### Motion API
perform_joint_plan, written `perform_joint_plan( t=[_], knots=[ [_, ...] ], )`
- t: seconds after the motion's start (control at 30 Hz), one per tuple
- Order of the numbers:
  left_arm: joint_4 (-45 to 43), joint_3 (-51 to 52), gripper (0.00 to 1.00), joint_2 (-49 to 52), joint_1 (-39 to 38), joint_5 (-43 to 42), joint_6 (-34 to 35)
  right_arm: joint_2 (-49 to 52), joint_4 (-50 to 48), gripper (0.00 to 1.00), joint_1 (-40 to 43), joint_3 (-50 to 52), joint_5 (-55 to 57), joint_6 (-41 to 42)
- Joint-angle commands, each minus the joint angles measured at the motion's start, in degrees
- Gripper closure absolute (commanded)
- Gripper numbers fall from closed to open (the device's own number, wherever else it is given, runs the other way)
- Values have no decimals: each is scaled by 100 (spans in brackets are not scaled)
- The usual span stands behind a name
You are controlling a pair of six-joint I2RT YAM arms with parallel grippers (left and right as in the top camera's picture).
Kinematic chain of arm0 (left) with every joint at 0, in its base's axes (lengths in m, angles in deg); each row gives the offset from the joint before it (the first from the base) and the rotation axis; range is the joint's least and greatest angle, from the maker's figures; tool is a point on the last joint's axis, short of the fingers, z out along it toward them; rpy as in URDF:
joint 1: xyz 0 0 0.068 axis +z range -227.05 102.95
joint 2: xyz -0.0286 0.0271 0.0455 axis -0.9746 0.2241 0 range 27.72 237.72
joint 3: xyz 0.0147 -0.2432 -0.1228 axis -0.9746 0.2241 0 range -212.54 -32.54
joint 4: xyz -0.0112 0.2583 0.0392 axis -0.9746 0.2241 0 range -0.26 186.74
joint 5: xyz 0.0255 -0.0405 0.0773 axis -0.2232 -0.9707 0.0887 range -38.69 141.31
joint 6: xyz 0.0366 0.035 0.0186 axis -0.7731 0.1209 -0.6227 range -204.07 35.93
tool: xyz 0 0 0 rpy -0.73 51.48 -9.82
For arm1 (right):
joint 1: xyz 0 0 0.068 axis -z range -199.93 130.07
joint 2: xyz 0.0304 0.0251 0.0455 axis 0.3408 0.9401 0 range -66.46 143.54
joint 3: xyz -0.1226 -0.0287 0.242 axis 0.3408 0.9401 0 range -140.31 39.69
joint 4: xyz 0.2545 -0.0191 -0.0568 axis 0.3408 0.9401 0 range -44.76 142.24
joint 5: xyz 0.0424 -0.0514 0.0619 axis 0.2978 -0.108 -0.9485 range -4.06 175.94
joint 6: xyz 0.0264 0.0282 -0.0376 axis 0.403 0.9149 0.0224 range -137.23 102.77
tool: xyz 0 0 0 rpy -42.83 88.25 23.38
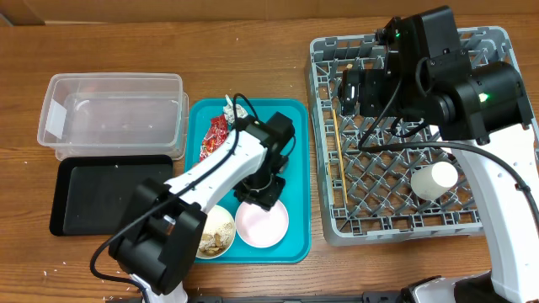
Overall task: Sort waste into correct bins and load items into the dishwasher
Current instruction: 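Reach the left gripper down to the white bowl and grasp its rim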
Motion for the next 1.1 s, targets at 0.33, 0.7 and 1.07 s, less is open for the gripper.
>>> perform_joint_plan(
  t=[0.33,0.7,1.07],
  knots=[
    [254,-487,27,-96,597,271,-745,-22,-2,0,7,-35,31,17],
    [-57,96,19,-55,664,94,-850,-22,-4,0,7,-35,31,17],
    [-938,358,89,-46,717,-337,-223,-22,4,0,4,-35,28,17]
  ],
)
